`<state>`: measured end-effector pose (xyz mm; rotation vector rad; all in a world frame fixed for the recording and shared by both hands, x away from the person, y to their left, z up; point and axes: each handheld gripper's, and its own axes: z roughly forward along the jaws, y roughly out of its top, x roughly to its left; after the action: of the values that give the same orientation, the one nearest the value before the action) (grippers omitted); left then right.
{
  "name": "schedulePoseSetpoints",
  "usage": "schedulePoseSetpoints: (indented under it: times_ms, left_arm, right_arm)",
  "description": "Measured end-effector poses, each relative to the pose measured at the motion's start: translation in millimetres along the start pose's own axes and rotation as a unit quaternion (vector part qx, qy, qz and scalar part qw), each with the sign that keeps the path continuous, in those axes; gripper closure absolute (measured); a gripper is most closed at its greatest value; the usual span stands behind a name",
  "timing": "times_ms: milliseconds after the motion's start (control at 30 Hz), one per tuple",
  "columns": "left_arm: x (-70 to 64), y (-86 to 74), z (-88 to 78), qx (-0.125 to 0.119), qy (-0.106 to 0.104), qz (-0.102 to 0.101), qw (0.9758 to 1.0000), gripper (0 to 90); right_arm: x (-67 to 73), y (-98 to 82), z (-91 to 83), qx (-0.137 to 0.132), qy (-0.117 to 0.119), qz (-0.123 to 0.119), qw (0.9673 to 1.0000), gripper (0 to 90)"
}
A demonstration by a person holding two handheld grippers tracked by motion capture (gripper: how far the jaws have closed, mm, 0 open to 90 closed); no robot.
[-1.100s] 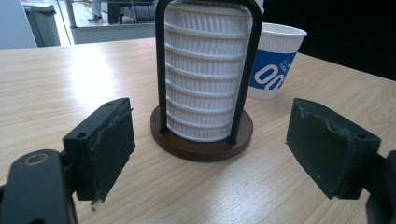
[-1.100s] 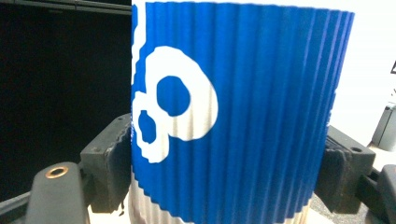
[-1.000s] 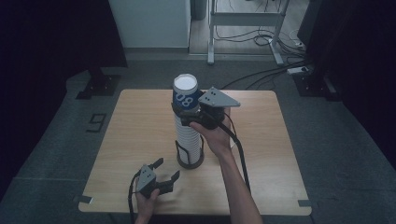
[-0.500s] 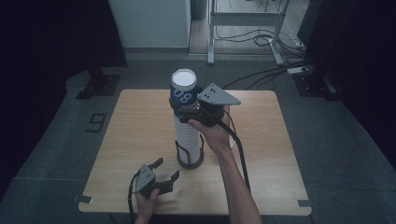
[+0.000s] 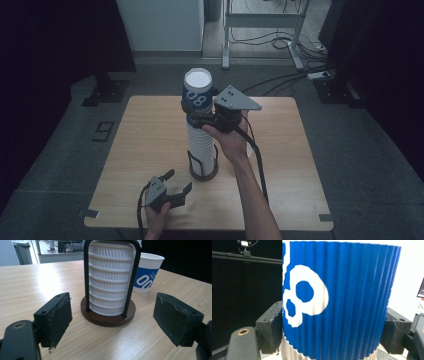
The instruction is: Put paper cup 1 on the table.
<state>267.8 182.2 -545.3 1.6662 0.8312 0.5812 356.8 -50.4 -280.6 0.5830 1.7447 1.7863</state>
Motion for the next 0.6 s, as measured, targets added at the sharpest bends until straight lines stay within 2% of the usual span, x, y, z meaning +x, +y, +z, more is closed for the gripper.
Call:
schedulePoseSetpoints:
  times_ms: [100, 300, 600]
  left_arm:
    - [-0.2, 0.1, 0.4, 0.002, 0.000, 0.001, 1.0000, 15.0]
    - [0.1, -0.1, 0.0, -0.001, 0.000, -0.001, 1.0000, 15.0]
    - [0.2, -0.1, 0.1, -0.001, 0.001, -0.001, 1.0000, 15.0]
  right_arm:
    - [-0.5, 3.9, -1.7, -0.015, -0.002, 0.007, 0.9999, 19.7]
    - [-1.0, 10.9, -4.5, -0.025, -0.002, 0.008, 0.9996, 19.8]
    - [-2.3, 18.2, -12.5, -0.030, -0.012, 0.008, 0.9994, 20.0]
